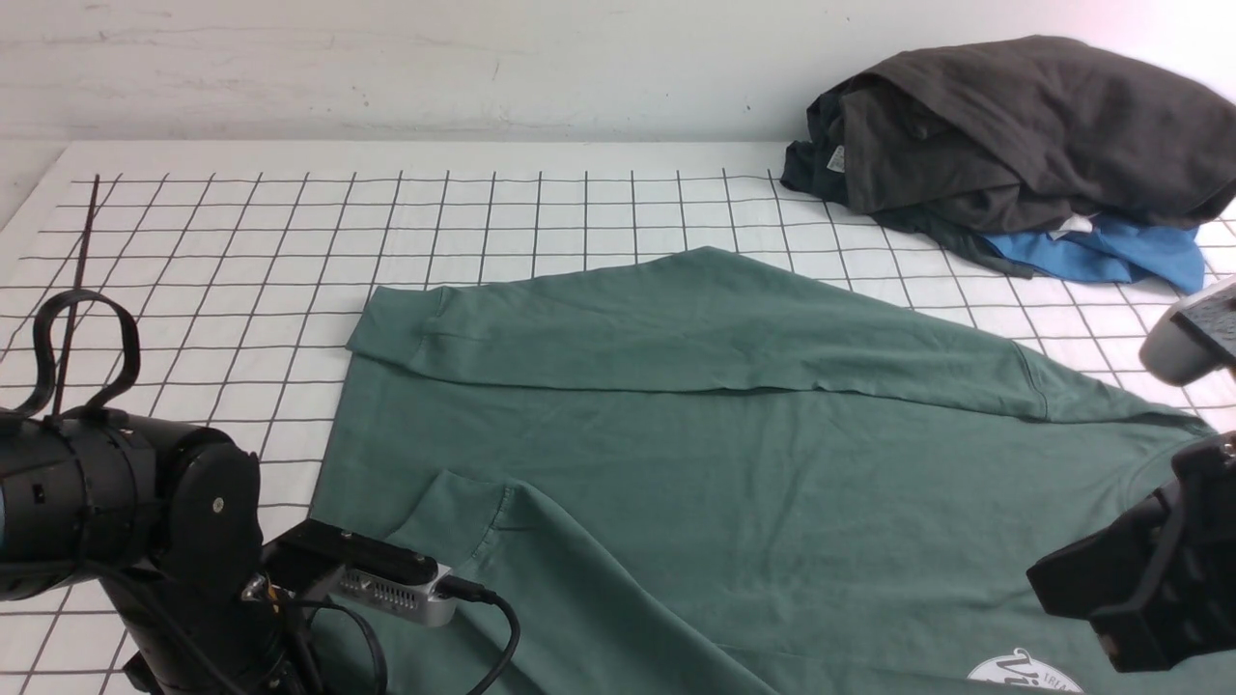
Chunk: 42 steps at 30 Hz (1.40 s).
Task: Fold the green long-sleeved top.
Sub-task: Use the left arm to clamp the cuff farthest from it
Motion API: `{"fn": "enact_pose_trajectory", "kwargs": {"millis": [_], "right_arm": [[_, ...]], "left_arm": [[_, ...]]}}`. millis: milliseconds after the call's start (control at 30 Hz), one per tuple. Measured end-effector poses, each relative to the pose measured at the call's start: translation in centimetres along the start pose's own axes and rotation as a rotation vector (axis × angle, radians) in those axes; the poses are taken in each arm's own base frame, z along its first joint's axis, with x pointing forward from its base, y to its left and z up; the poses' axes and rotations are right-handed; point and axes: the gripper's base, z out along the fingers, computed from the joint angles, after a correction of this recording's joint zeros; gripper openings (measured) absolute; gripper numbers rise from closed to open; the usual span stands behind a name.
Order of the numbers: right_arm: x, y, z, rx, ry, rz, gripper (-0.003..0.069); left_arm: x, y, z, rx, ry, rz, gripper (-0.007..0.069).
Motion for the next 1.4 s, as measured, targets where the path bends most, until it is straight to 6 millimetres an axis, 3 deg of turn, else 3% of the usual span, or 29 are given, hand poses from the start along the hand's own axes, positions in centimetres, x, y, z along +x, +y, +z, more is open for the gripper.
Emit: {"fn": "enact_pose_trajectory", "kwargs": {"millis": [67,100,200,300,800,1000,1133,1233,1400], "right_arm": [[0.0,0.0,0.0,0.000,0.000,0.000,-0.0015],[0.0,0.0,0.0,0.000,0.000,0.000,-0.0015],[0.0,0.0,0.0,0.000,0.000,0.000,-0.0015],[0.0,0.0,0.0,0.000,0.000,0.000,-0.0015],[0.0,0.0,0.0,-0.003,-0.001,0.000,-0.0015],[0.0,0.0,0.0,-0.003,-0.001,0.000,-0.0015],[0.0,0.0,0.0,-0.003,-0.001,0.000,-0.0015],[0.0,0.0,0.0,-0.003,-0.001,0.000,-0.0015],[0.0,0.0,0.0,-0.004,-0.002,0.001,-0.0015]], "left_arm": [[0.0,0.0,0.0,0.005,0.000,-0.004,0.0200],[0.0,-0.1,0.0,0.010,-0.001,-0.008,0.0131],[0.1,-0.2,-0.4,0.018,-0.016,-0.012,0.0035],[0.6,-0.4,-1.2,0.029,-0.026,-0.008,0.0013],[4.3,-1.2,-4.6,0.066,0.060,0.031,0.0013],[4.8,-1.1,-4.2,0.069,0.081,0.031,0.0024],[6.2,-0.9,-2.7,0.074,0.152,0.017,0.0061],[7.4,-0.7,-1.8,0.069,0.218,0.013,0.0113],[7.6,-0.8,-2.3,0.068,0.178,0.019,0.0195]]}}
